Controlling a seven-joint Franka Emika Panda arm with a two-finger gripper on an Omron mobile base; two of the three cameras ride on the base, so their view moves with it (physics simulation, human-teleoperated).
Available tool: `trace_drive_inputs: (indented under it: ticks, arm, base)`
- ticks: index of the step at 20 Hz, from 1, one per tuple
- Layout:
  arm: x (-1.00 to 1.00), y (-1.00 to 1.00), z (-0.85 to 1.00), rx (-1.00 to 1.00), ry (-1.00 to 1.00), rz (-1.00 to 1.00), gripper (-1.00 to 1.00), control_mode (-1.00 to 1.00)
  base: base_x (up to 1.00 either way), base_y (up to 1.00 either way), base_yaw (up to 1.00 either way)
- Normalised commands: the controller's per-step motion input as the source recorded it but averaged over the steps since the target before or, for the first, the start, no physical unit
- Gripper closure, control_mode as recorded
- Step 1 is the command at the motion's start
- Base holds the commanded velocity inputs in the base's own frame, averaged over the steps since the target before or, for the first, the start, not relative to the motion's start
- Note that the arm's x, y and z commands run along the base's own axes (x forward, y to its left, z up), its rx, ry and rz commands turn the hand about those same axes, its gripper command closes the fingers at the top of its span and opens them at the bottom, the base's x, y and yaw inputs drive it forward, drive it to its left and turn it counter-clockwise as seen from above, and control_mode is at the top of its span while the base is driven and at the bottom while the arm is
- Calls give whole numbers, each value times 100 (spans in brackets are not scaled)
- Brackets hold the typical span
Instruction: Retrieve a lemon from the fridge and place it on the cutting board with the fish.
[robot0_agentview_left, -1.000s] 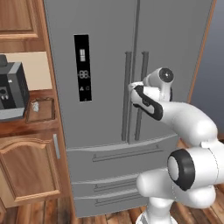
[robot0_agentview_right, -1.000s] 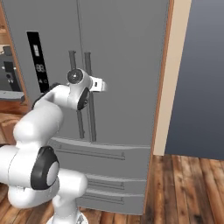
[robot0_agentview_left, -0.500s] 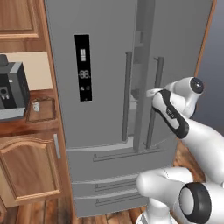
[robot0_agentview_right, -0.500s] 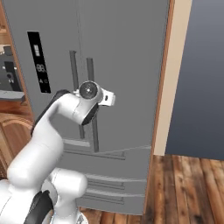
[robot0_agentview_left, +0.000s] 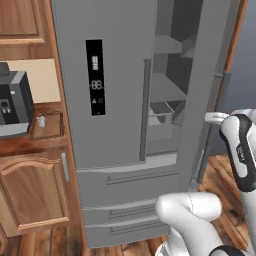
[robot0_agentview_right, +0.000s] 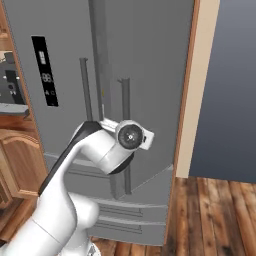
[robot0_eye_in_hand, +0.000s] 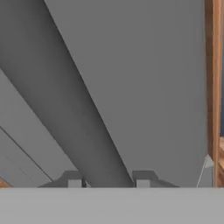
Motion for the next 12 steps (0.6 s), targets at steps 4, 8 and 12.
trace_drive_inputs:
  ticks: [4, 8, 12]
  arm:
    - [-69, -82, 28, 11, 5, 0, 100, -100]
    - [-28, -34, 2, 0, 6, -1, 100, -100]
    - [-13, -14, 3, 0, 5, 0, -100, -100]
  base:
    - [0, 0, 0]
    - [0, 0, 0]
    - [0, 0, 0]
